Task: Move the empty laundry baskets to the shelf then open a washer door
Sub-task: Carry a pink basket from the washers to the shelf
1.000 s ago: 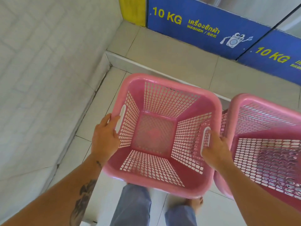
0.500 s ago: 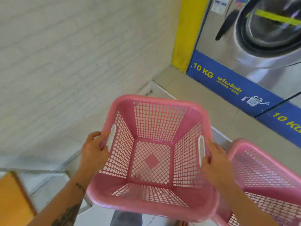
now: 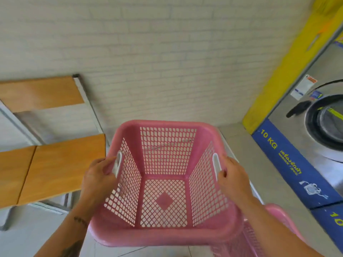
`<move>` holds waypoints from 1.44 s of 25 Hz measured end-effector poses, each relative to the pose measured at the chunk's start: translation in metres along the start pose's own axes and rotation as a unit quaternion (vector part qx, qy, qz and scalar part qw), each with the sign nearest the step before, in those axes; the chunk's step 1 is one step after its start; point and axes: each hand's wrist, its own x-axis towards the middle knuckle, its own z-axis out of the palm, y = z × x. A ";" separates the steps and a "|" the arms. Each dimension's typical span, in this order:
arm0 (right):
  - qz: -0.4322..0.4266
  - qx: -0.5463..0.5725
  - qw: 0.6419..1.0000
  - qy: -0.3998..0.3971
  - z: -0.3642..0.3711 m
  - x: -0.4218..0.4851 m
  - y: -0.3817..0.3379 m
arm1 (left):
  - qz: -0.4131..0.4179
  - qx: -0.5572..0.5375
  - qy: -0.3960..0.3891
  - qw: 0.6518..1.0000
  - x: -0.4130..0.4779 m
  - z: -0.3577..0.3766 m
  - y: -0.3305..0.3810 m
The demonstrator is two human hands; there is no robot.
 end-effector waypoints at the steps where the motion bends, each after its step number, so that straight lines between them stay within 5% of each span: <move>1: -0.024 0.002 1.000 -0.010 0.000 -0.006 -0.016 | -0.022 -0.005 0.017 1.000 -0.016 -0.018 -0.012; 12: -0.159 0.020 0.984 -0.082 0.057 -0.149 -0.222 | -0.176 -0.011 0.200 0.964 -0.198 -0.234 -0.156; 22: -0.316 0.101 0.927 -0.172 0.143 -0.294 -0.468 | -0.301 0.030 0.344 0.889 -0.352 -0.423 -0.329; 36: -0.411 0.146 0.869 -0.233 0.311 -0.288 -0.792 | -0.353 0.096 0.388 0.846 -0.237 -0.631 -0.504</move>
